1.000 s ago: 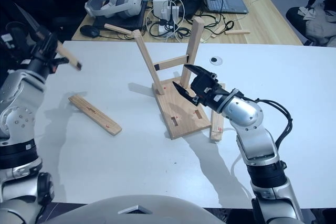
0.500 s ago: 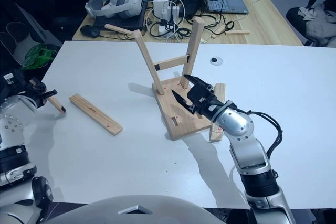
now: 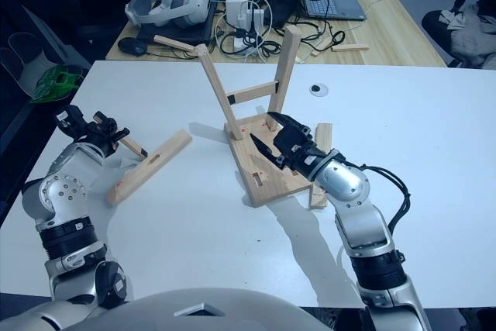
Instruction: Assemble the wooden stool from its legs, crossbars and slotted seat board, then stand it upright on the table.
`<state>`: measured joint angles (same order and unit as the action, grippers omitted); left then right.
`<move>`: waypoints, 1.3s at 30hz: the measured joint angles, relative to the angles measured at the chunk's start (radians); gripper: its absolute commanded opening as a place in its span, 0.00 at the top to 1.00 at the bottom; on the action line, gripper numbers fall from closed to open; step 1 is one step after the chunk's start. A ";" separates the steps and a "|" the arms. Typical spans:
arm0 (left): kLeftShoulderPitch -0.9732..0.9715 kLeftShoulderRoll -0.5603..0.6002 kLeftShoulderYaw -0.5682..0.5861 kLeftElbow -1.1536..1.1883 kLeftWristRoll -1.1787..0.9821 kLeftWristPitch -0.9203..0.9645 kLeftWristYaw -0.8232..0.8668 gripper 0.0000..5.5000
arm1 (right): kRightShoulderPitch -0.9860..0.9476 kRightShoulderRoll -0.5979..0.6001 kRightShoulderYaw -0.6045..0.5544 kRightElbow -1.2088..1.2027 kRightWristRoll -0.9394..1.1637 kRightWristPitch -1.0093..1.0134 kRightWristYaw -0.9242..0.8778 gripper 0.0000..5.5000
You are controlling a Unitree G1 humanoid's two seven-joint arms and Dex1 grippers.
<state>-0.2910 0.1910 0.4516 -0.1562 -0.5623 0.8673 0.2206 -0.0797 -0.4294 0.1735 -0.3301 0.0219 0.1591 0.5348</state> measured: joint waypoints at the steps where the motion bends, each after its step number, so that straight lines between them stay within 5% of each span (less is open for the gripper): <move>1: 0.000 -0.001 -0.003 -0.003 -0.002 -0.007 -0.018 0.93 | 0.000 0.001 0.000 0.001 0.000 0.000 0.000 0.47; 10: 0.109 0.121 -0.128 -0.018 0.058 -0.141 -0.323 0.93 | 0.000 0.017 0.001 0.013 0.000 -0.002 0.000 0.47; 22: 0.113 0.119 -0.069 -0.001 0.152 -0.369 -0.291 0.93 | 0.002 0.027 0.000 0.015 0.000 -0.005 -0.002 0.47; 30: 0.254 0.166 -0.133 -0.048 0.269 -0.307 -0.303 0.93 | 0.017 0.030 -0.001 0.022 0.000 -0.013 -0.005 0.47; 39: 0.289 0.209 -0.206 -0.207 0.137 -0.050 -0.474 0.93 | 0.037 0.037 -0.002 0.034 0.000 -0.021 -0.025 0.47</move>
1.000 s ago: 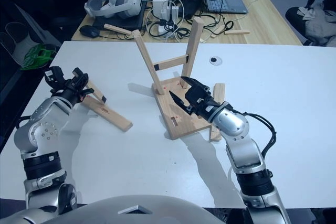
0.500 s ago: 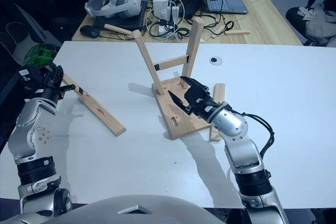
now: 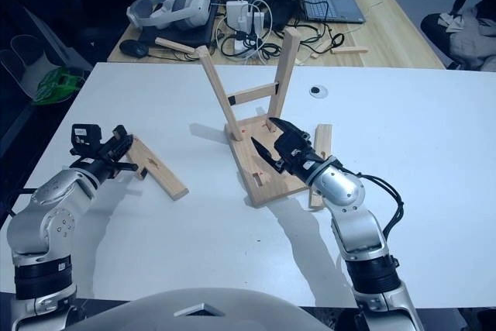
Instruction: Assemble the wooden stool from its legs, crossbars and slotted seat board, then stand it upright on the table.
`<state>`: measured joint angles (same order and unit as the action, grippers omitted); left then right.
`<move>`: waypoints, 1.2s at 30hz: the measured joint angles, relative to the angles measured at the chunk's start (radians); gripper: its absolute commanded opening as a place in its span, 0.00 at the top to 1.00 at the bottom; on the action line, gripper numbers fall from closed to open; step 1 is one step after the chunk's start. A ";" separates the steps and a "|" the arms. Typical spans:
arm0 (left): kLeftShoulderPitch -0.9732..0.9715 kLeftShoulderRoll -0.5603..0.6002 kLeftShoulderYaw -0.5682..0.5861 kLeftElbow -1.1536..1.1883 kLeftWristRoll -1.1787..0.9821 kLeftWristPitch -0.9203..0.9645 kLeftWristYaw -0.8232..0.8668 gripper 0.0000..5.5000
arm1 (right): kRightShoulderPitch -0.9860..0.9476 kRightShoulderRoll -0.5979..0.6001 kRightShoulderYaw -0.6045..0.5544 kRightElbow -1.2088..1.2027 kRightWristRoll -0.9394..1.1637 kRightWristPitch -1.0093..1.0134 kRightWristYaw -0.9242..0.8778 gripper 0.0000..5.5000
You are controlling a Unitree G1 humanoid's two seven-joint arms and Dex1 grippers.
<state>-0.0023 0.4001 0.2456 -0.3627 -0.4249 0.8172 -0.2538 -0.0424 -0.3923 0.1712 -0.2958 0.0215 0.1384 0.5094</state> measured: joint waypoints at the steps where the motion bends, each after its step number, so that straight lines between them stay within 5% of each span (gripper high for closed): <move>1: 0.000 0.005 -0.001 -0.007 -0.012 0.021 -0.011 0.93 | 0.001 0.000 0.000 0.002 0.000 -0.001 0.000 0.47; 8: -0.011 0.017 -0.001 -0.042 -0.104 0.132 -0.045 0.93 | 0.002 0.005 -0.006 0.021 0.000 -0.009 -0.012 0.47; 15: -0.017 -0.126 -0.016 -0.086 -0.195 0.210 0.019 0.93 | 0.001 0.016 -0.007 0.045 0.001 -0.027 -0.016 0.47; 36: -0.133 -0.210 -0.101 0.133 -0.017 -0.093 0.119 0.93 | -0.021 0.069 0.013 0.060 0.001 -0.031 -0.015 0.47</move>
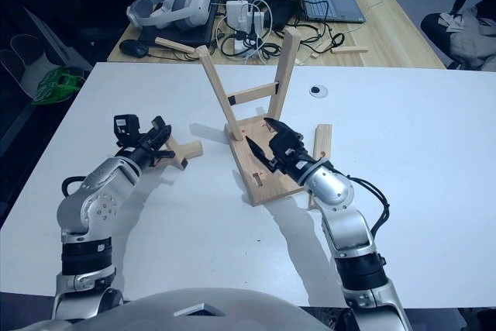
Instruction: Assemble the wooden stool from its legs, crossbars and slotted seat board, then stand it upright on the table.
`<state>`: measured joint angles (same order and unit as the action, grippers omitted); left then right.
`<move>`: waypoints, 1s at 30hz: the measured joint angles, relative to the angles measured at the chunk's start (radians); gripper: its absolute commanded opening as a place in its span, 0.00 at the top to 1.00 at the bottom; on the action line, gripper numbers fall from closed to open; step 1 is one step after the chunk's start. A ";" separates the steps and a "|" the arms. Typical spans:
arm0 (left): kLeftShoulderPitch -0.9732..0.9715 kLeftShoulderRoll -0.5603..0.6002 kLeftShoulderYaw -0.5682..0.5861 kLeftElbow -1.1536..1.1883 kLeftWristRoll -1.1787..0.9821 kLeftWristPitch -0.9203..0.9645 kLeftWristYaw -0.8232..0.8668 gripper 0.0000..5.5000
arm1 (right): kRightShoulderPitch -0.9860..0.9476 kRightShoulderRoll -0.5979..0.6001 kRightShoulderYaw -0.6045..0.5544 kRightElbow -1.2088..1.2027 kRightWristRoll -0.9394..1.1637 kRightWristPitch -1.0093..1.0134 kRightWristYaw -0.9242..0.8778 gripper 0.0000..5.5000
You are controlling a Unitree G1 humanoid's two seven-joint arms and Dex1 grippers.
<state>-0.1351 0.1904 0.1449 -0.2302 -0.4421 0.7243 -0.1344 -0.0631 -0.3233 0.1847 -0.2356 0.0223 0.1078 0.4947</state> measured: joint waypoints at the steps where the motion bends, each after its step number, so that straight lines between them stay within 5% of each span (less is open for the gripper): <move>1: 0.000 -0.003 0.000 0.000 0.001 -0.003 0.004 0.93 | -0.003 0.000 0.000 0.001 0.000 0.000 0.001 0.47; 30: -0.259 -0.040 0.013 0.446 0.235 -0.348 0.098 0.93 | -0.063 0.032 0.025 0.028 0.003 0.003 0.022 0.47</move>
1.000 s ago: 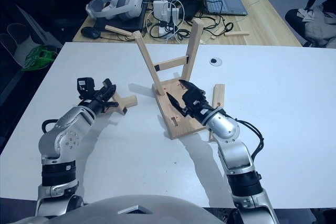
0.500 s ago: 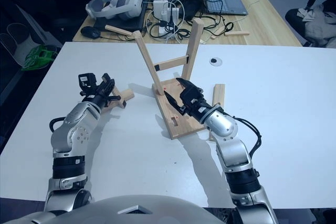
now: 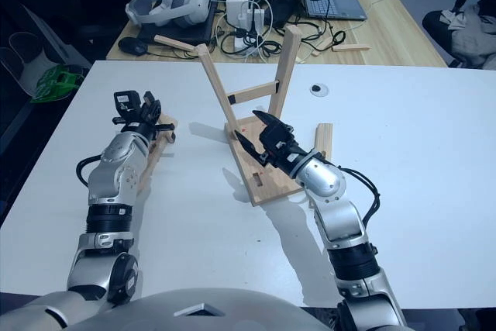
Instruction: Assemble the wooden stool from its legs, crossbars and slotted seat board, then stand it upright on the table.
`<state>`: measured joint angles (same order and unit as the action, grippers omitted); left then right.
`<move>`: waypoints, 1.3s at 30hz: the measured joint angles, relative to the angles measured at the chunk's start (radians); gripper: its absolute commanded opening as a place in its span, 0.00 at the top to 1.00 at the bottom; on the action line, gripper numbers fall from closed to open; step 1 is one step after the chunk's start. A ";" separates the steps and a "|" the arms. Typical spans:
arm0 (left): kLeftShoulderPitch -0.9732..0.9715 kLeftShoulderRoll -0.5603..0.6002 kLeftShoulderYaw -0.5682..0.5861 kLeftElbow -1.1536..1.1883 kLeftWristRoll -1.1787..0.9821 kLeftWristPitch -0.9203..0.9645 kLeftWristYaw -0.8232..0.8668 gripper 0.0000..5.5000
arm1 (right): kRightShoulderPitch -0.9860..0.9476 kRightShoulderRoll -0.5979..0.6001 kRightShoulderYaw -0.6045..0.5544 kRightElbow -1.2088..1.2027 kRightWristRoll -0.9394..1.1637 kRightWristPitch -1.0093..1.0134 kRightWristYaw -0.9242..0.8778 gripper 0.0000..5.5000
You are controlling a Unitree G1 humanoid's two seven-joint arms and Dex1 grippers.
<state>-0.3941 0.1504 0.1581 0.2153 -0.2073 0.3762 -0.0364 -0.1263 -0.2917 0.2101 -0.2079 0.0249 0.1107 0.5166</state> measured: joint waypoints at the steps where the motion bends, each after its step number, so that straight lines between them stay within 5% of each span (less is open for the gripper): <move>1: -0.009 0.004 0.003 0.014 0.001 -0.013 -0.002 0.93 | -0.001 0.000 -0.001 0.003 0.000 0.000 0.000 0.47; 8: -0.009 0.048 -0.001 -0.168 0.005 -0.011 -0.043 0.93 | -0.004 -0.001 -0.008 0.006 0.009 0.001 -0.001 0.47; 14: 0.178 0.084 0.001 -0.464 0.079 0.195 0.031 0.93 | 0.007 0.000 -0.020 0.000 0.009 0.001 -0.011 0.47; 22: 0.169 -0.075 0.116 -0.470 0.025 0.319 0.181 0.93 | 0.007 0.002 -0.018 0.007 0.009 0.000 -0.019 0.47; 39: 0.103 -0.132 0.175 -0.492 -0.024 0.403 0.251 0.93 | 0.009 0.007 -0.015 0.009 0.009 0.000 -0.020 0.47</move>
<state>-0.2912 0.0186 0.3334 -0.2767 -0.2312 0.7796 0.2144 -0.1176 -0.2843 0.1955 -0.1991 0.0340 0.1104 0.4966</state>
